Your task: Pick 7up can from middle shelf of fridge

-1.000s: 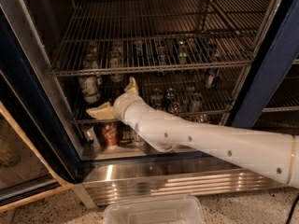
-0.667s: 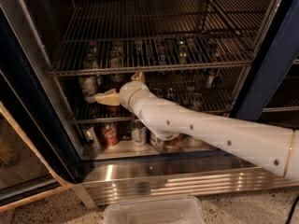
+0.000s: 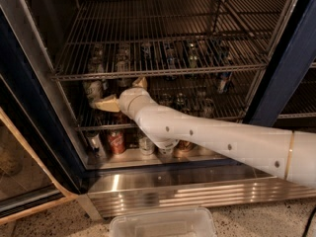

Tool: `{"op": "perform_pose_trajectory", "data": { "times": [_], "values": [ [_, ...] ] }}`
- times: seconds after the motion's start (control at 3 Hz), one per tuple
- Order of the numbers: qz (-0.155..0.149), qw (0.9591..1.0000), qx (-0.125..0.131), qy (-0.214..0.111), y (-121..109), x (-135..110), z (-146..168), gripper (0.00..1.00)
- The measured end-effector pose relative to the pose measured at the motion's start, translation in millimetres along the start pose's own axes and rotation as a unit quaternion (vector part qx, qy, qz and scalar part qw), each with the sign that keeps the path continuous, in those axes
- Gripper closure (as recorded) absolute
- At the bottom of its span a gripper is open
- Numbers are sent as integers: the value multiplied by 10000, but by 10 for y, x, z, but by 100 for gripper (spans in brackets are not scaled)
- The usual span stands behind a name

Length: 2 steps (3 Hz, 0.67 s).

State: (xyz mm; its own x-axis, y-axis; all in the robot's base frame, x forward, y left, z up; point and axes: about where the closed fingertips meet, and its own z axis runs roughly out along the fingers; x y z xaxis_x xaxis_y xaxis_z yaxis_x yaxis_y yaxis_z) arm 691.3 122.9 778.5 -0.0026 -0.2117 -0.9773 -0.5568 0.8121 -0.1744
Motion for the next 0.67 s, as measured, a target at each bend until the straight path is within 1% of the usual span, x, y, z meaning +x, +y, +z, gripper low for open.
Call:
{"op": "perform_pose_trajectory", "data": {
  "times": [0.33,0.67],
  "values": [
    [67,10000,20,-8,121,-13,93,18],
    [112,9999,-23,5,236,-44,176,40]
  ]
}}
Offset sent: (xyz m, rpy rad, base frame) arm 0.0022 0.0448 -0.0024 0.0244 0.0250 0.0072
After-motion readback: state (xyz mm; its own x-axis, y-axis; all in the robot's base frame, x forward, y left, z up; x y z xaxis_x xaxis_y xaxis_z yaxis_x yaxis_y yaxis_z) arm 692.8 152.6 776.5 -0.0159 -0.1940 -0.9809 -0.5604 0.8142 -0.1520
